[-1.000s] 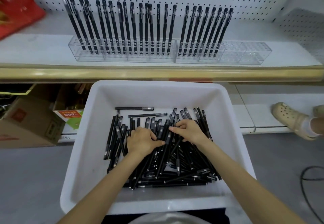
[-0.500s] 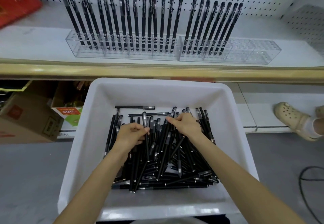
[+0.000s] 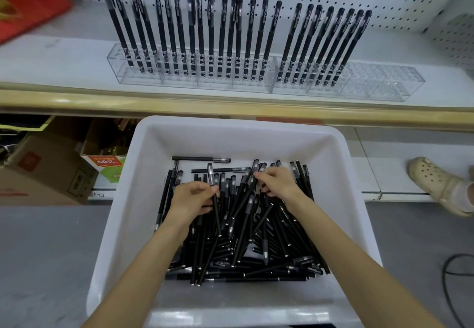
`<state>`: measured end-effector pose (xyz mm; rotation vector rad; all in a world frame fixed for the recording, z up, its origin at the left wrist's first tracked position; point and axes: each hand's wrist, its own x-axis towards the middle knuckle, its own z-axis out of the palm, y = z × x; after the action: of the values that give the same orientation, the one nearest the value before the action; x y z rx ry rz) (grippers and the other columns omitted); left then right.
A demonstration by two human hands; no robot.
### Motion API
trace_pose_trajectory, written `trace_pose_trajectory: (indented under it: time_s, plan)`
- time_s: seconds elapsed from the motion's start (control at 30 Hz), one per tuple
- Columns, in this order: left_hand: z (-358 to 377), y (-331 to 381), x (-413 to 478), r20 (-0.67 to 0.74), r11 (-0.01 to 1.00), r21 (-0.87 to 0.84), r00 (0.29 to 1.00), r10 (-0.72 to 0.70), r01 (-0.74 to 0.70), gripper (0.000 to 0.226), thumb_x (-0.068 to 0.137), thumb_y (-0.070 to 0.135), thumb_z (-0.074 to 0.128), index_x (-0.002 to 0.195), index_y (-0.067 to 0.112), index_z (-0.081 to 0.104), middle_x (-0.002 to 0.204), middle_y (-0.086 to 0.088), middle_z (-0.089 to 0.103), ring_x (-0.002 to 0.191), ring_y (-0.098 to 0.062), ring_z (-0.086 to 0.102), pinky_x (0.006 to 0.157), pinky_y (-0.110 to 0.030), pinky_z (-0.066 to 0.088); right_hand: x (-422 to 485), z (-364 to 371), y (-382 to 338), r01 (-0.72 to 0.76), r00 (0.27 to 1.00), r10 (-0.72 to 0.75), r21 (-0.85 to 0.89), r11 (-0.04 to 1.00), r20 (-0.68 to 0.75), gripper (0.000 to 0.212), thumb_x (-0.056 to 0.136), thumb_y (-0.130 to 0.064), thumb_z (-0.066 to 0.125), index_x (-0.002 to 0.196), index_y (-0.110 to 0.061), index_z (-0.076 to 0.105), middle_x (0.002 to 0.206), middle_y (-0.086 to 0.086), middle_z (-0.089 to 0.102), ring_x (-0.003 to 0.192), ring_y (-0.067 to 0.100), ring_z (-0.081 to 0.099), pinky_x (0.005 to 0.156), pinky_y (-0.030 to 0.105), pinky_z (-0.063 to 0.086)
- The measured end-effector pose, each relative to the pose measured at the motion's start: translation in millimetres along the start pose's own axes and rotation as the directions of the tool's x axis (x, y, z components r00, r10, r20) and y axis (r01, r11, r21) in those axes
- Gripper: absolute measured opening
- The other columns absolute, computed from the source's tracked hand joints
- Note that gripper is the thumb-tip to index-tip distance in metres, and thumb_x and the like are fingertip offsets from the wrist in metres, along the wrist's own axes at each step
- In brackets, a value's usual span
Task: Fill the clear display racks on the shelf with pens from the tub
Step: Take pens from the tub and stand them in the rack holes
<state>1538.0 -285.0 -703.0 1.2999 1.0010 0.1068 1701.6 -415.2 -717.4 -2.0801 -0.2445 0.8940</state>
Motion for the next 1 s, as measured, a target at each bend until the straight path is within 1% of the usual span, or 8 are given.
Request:
trace_pose_trajectory:
  time_s: [0.2,0.33,0.43,0.57,0.7,0.8,0.9,1.0]
  plan:
    - [9,17,-5,0.086,1.000,0.015,0.996,0.025,-0.026,0.014,0.090,0.015,0.064,0.097,0.005,0.071,0.096,-0.007,0.074,0.097,-0.023,0.068,0.076,-0.028,0.058,-13,-20,-1,0.025,0.997,-0.045,0.273,0.962,0.067,0.019,0.093,-0.022,0.060,0.082,-0.008,0.063,0.084,0.003,0.062,0.070,0.009,0.060,0.056,0.017,0.048]
    - [19,34,-10,0.146,0.997,0.036,0.987,0.068,-0.074,0.018,0.086,0.008,0.067,0.104,0.009,0.070,0.100,-0.007,0.073,0.097,-0.018,0.068,0.075,-0.023,0.056,-23,-39,-10,0.029,0.984,-0.121,0.555,0.831,0.130,0.013,0.096,-0.012,0.053,0.097,-0.002,0.061,0.093,0.010,0.070,0.074,0.015,0.070,0.060,0.018,0.053]
    - [28,49,-14,0.177,0.994,0.010,0.978,0.108,-0.112,0.020,0.083,0.008,0.070,0.103,0.012,0.071,0.096,-0.002,0.074,0.092,-0.013,0.069,0.075,-0.020,0.054,-30,-61,-20,0.071,0.967,-0.210,0.636,0.768,0.145,0.015,0.097,-0.005,0.047,0.102,0.000,0.059,0.093,0.012,0.071,0.081,0.017,0.072,0.068,0.019,0.055]
    - [47,77,-17,0.217,0.982,-0.001,0.959,0.182,-0.186,0.019,0.083,0.010,0.070,0.102,0.014,0.071,0.096,0.002,0.074,0.087,-0.007,0.070,0.067,-0.014,0.053,-38,-98,-36,0.142,0.959,-0.267,0.648,0.748,0.098,0.015,0.093,-0.003,0.054,0.105,0.002,0.059,0.091,0.015,0.072,0.077,0.014,0.071,0.068,0.016,0.054]
    - [72,108,-19,0.263,0.967,-0.037,0.931,0.253,-0.253,0.020,0.082,0.005,0.070,0.099,0.013,0.070,0.098,-0.002,0.074,0.090,-0.014,0.070,0.071,-0.017,0.055,-45,-132,-57,0.231,0.952,-0.305,0.612,0.756,0.017,0.001,0.088,-0.002,0.059,0.088,-0.002,0.059,0.083,0.014,0.072,0.059,0.007,0.066,0.053,0.012,0.051]
    - [91,131,-24,0.299,0.944,-0.063,0.896,0.327,-0.323,0.019,0.081,0.007,0.070,0.098,0.015,0.071,0.098,0.000,0.074,0.093,-0.013,0.069,0.074,-0.020,0.055,-49,-156,-71,0.303,0.927,-0.376,0.612,0.731,-0.010,0.008,0.085,-0.005,0.062,0.080,-0.005,0.055,0.083,0.013,0.072,0.051,0.006,0.060,0.046,0.014,0.046]
    - [107,152,-28,0.327,0.923,-0.090,0.864,0.383,-0.375,0.019,0.083,0.014,0.067,0.101,0.016,0.070,0.097,0.000,0.074,0.093,-0.013,0.070,0.080,-0.028,0.054,-54,-179,-83,0.385,0.901,-0.432,0.553,0.739,-0.050,0.022,0.080,-0.017,0.066,0.092,0.000,0.061,0.086,0.004,0.073,0.052,0.006,0.055,0.047,0.016,0.039]
    - [118,171,-31,0.352,0.906,-0.089,0.838,0.416,-0.413,0.018,0.086,0.014,0.062,0.103,0.015,0.069,0.093,-0.004,0.075,0.089,-0.017,0.071,0.078,-0.030,0.057,-53,-203,-93,0.459,0.881,-0.457,0.443,0.770,-0.120,0.025,0.087,-0.011,0.062,0.106,0.004,0.064,0.086,-0.009,0.072,0.061,0.007,0.055,0.053,0.017,0.042]
